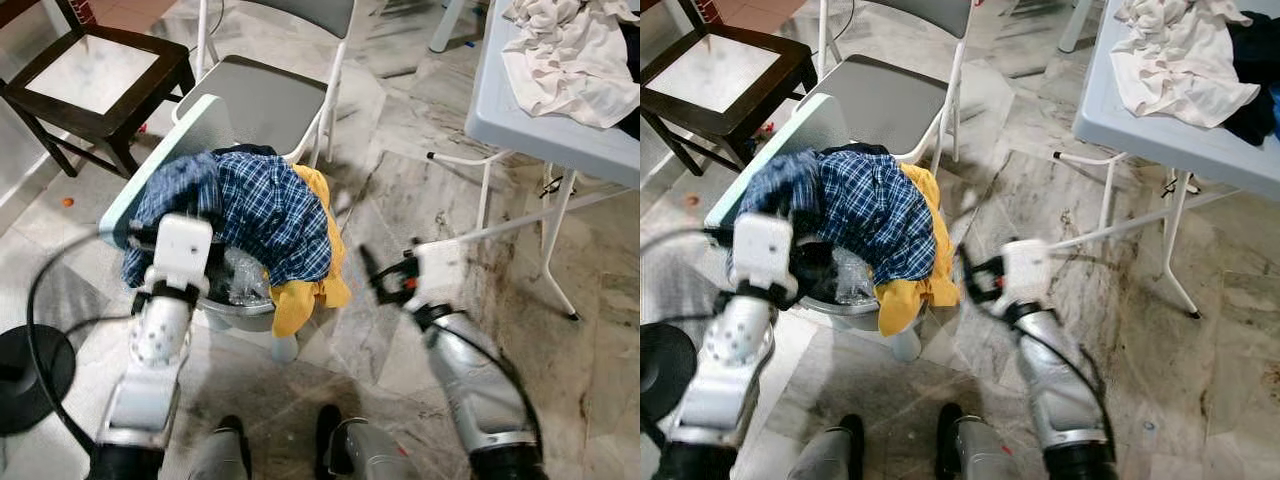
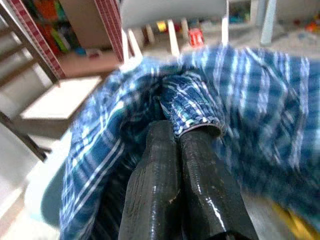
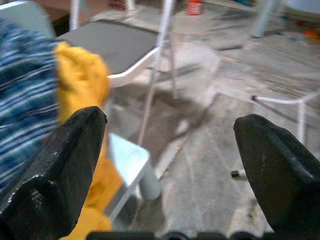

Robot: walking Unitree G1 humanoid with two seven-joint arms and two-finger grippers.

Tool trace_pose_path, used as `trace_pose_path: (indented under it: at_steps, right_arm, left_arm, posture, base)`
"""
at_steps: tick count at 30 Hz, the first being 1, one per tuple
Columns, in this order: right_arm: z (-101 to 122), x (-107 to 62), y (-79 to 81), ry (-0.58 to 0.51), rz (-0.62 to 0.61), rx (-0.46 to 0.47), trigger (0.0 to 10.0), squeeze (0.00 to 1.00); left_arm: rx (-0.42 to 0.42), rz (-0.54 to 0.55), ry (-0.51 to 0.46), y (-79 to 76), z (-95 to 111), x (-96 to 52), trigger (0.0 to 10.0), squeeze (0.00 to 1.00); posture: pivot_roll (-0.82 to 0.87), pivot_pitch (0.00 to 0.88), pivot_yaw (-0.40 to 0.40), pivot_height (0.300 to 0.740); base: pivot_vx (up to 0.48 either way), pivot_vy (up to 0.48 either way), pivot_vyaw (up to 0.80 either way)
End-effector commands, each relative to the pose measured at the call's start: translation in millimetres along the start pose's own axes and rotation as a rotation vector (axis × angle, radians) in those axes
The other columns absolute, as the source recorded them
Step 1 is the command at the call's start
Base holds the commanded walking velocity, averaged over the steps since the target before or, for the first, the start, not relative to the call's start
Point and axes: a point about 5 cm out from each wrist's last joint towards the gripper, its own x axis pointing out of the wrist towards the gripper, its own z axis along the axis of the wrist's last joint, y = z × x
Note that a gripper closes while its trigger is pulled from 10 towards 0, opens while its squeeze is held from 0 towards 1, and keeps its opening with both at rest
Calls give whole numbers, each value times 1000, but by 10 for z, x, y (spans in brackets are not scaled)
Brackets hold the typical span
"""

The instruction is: Hang hanger

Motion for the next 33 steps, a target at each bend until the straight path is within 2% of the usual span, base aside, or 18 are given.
trace_pose_path:
  at_steps: [1,3,4,5,6,7,8,9,10,19,23,25,26,28,33]
  right_arm:
    - [-80,-52,-114,30,-71,33,10000,0]
    - [-87,-71,-179,26,-116,54,10000,0]
    - [-94,-84,-211,24,-139,69,10000,0]
    - [-100,-94,-233,22,-155,81,10000,0]
    - [-101,-105,-256,14,-171,90,10000,0]
    - [-102,-114,-270,10,-183,95,10000,0]
    - [-102,-114,-270,10,-183,95,10000,0]
    - [-107,-125,-288,7,-199,101,10000,0]
    - [-134,-155,-320,1,-237,116,10000,0]
    - [-209,-232,-370,-20,-324,155,10000,0]
    - [-223,-295,-465,-24,-364,160,10000,0]
    - [-263,-371,-550,-12,-414,148,10000,0]
    - [-246,-378,-547,-16,-413,160,10000,0]
    - [-243,-387,-468,-4,-354,123,10000,0]
    - [-253,-394,-459,4,-344,121,10000,0]
  left_arm:
    - [-28,-42,38,-67,-72,-79,3059,0]
    - [-42,-75,75,-101,-154,-137,2902,0]
    - [-40,-100,90,-124,-195,-162,3647,0]
    - [-40,-122,100,-143,-226,-180,3765,0]
    - [-49,-147,112,-166,-250,-195,5059,0]
    - [-55,-155,117,-174,-259,-197,7412,0]
    - [-55,-155,117,-174,-259,-197,7412,0]
    - [-54,-162,123,-180,-268,-192,8235,0]
    - [-49,-187,129,-194,-273,-156,10000,0]
    - [-30,-257,104,-196,-206,35,10000,0]
    - [-48,-307,57,-241,-120,134,10000,0]
    - [-68,-331,66,-312,-143,157,10000,0]
    - [-76,-351,55,-339,-123,169,10000,0]
    - [-68,-386,36,-399,-110,186,10000,0]
    - [-93,-369,44,-430,-130,194,10000,0]
  posture:
    - [68,238,-71,740]
    - [64,233,-65,740]
    - [61,230,-59,740]
    - [59,227,-51,740]
    - [58,225,-47,740]
    - [55,222,-33,740]
    - [55,222,-33,740]
    - [54,221,-28,740]
    - [50,213,12,740]
    - [33,193,90,740]
    - [2,178,117,740]
    - [-39,196,90,740]
    - [-44,192,86,740]
    - [-52,202,74,740]
    - [-61,202,63,740]
  base:
    - [0,0,-800]
    - [0,0,-800]
    - [0,0,-800]
    - [0,0,-800]
    - [0,0,0]
    - [0,0,0]
    - [0,0,0]
    - [0,0,0]
    - [0,0,0]
    - [0,0,0]
    - [0,0,0]
    - [293,0,-622]
    - [345,0,-619]
    - [326,0,-672]
    - [403,0,-675]
